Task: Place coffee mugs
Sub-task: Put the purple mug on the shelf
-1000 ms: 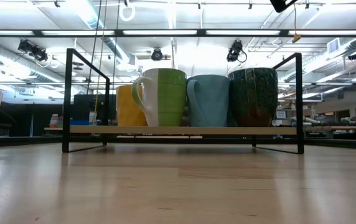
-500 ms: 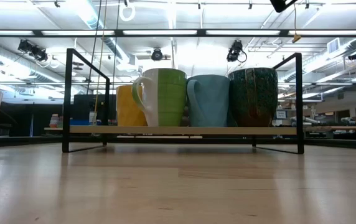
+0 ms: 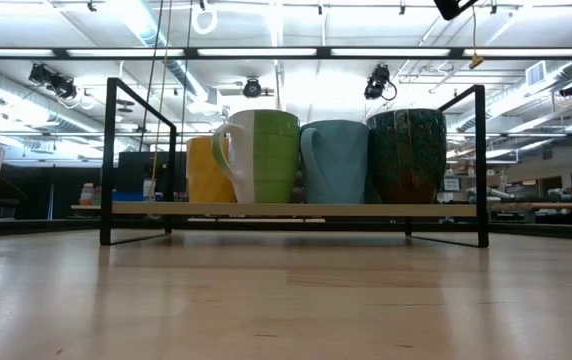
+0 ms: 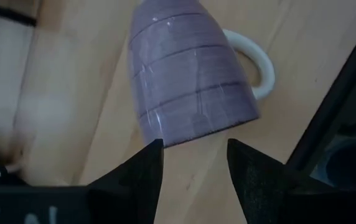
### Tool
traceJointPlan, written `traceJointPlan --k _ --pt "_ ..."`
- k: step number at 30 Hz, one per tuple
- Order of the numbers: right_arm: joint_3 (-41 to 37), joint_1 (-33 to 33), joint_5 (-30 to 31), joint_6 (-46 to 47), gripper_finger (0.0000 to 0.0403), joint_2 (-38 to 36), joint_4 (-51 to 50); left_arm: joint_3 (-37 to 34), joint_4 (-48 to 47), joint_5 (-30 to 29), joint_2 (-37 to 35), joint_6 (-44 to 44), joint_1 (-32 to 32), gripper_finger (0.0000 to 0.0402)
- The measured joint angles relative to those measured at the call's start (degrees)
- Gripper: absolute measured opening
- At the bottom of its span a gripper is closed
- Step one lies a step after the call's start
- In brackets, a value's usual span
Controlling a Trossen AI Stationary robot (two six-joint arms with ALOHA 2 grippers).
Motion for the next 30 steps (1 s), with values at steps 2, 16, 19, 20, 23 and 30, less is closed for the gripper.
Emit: traceJointPlan --k 2,16,19,20,23,30 --pt "0.00 0.00 0.00 0.00 0.0113 0.00 0.00 0.00 0.02 0.43 0.00 1.76 0.00 0.0183" --pt "0.00 0.00 0.00 0.00 0.0113 0.00 0.02 -0.02 0.00 -0.93 0.00 7.36 0.45 0.0183" --pt "0.00 0.00 0.00 0.00 0.0113 0.00 0.17 -0.02 0.00 -0.95 0.00 10.67 0.66 0.0183" --pt "0.00 0.00 0.00 0.00 0.0113 0.00 0.24 -0.04 0.00 -0.93 0.00 11.23 0.70 0.0183" --pt "-0.02 0.00 0.00 0.00 0.0113 0.00 0.32 -0.04 0.00 -0.95 0.00 12.91 0.76 0.0183" --pt "-0.02 0.00 0.00 0.00 0.0113 0.00 0.42 -0.11 -0.09 -0.50 1.95 18.17 0.71 0.0183"
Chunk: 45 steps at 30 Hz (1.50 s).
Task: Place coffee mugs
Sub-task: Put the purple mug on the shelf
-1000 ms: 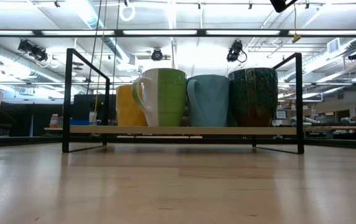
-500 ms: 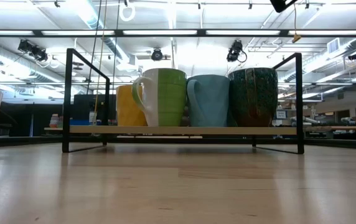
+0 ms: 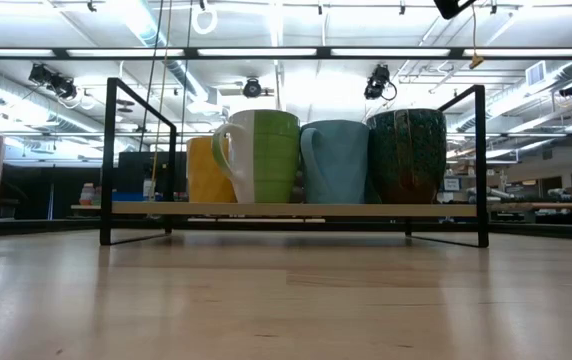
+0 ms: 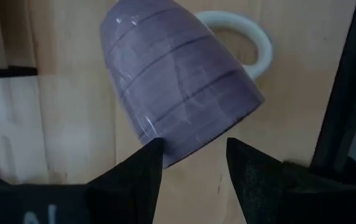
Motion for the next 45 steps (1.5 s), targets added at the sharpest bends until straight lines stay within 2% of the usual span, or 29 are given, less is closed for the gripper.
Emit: traceJointPlan --k 8,13,24,37,41,45 --pt "0.00 0.00 0.00 0.00 0.0113 0.00 0.37 0.02 0.13 -6.49 0.93 0.65 1.53 0.0183" --pt "0.00 0.00 0.00 0.01 0.0113 0.00 0.37 0.02 0.13 -6.78 0.98 1.05 3.47 0.0183" --pt "0.00 0.00 0.00 0.00 0.0113 0.00 0.34 0.02 0.03 -9.00 4.60 10.27 6.14 0.0183" --pt "0.00 0.00 0.00 0.00 0.0113 0.00 0.34 0.00 0.62 -11.93 6.20 7.25 10.75 0.0182" --pt "0.00 0.00 0.00 0.00 0.0113 0.00 0.34 0.00 1.55 -11.89 6.20 7.47 11.81 0.0160" --pt "0.00 0.00 0.00 0.00 0.0113 0.00 0.33 0.00 1.91 -11.97 6.20 7.51 12.32 0.0112"
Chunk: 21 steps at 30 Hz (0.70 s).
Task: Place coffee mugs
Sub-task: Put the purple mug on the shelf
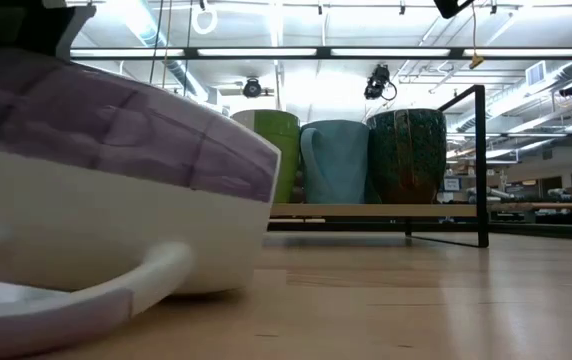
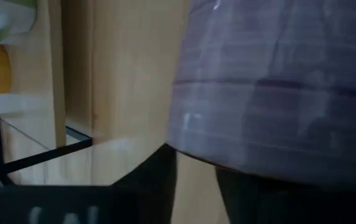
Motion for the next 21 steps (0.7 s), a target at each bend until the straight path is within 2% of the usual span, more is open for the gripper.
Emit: traceJointPlan --k 8,14,21 --pt "0.00 0.00 0.00 0.02 0.0113 0.00 0.00 0.00 1.42 -1.04 0.00 0.17 0.25 0.0012" --pt "0.00 0.00 0.00 0.07 0.0113 0.00 0.00 0.00 1.46 -1.08 -0.02 0.17 0.37 0.0014" --pt "0.00 0.15 0.00 5.57 0.0113 0.00 0.01 0.00 2.08 -1.09 -0.15 0.15 0.37 0.0013"
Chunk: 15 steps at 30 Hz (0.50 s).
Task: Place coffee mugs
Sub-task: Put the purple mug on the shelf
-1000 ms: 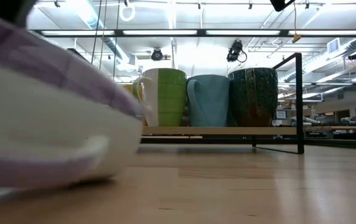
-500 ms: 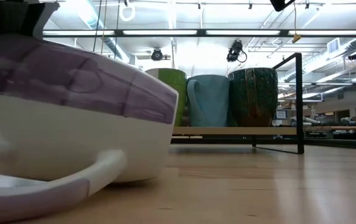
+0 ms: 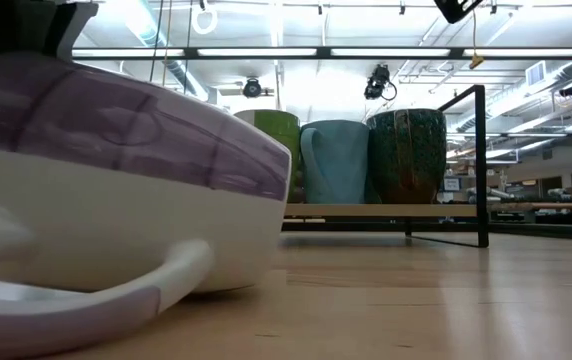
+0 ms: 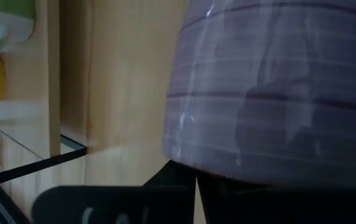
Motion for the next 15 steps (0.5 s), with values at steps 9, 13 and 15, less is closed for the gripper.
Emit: traceJointPlan --k 9,13,15 --pt "0.00 4.29 0.00 0.46 0.0113 5.68 4.59 0.33 0.76 -0.08 0.00 -0.17 0.00 0.0012" --pt "0.00 5.66 0.00 0.46 0.0113 10.53 8.34 1.90 0.79 -0.82 -0.02 -0.17 0.00 0.0012" --pt "0.00 5.93 0.02 0.46 0.0113 13.15 10.21 2.82 0.87 -1.19 -0.03 -0.18 0.00 0.0012"
